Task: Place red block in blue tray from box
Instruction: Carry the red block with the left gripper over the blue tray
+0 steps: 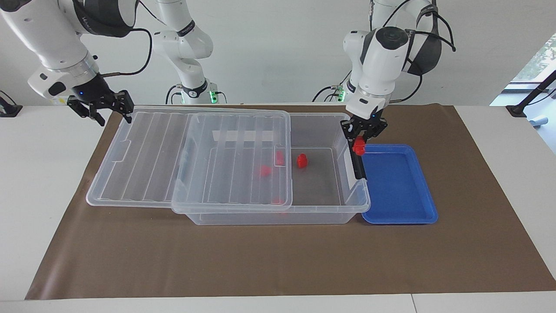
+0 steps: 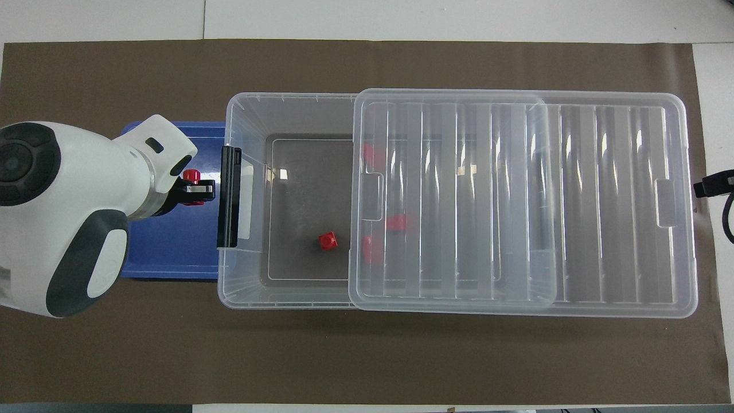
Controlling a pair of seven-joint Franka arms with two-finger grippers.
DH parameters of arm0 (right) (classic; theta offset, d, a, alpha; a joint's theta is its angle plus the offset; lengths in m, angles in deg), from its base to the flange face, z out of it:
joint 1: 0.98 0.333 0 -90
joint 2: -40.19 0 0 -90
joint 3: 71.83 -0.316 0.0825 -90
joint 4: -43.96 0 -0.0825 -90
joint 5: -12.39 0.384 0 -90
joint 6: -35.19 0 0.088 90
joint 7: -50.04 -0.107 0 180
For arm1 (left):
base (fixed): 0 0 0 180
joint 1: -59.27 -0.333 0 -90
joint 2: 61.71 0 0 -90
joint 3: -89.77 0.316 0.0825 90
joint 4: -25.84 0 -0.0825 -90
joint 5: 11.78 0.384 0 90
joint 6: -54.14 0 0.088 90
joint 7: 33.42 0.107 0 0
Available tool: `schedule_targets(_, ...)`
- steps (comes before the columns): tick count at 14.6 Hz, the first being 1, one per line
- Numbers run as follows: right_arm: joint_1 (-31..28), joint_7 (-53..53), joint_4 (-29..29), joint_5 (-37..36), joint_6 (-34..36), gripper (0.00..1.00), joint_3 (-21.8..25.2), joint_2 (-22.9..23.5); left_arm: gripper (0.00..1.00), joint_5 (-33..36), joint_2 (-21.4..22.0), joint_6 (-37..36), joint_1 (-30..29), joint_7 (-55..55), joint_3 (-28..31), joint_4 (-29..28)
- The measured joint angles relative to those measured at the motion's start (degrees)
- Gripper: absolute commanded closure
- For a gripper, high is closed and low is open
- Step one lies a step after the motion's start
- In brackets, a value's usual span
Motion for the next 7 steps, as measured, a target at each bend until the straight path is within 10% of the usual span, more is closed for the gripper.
schedule_targets(7,-1.7,-2.3,-5.2,0.0,-6.8,1.0,-0.2,3.5,1.0,0.0,-5.4,16.7,-6.3,9.6,0.1,-9.8)
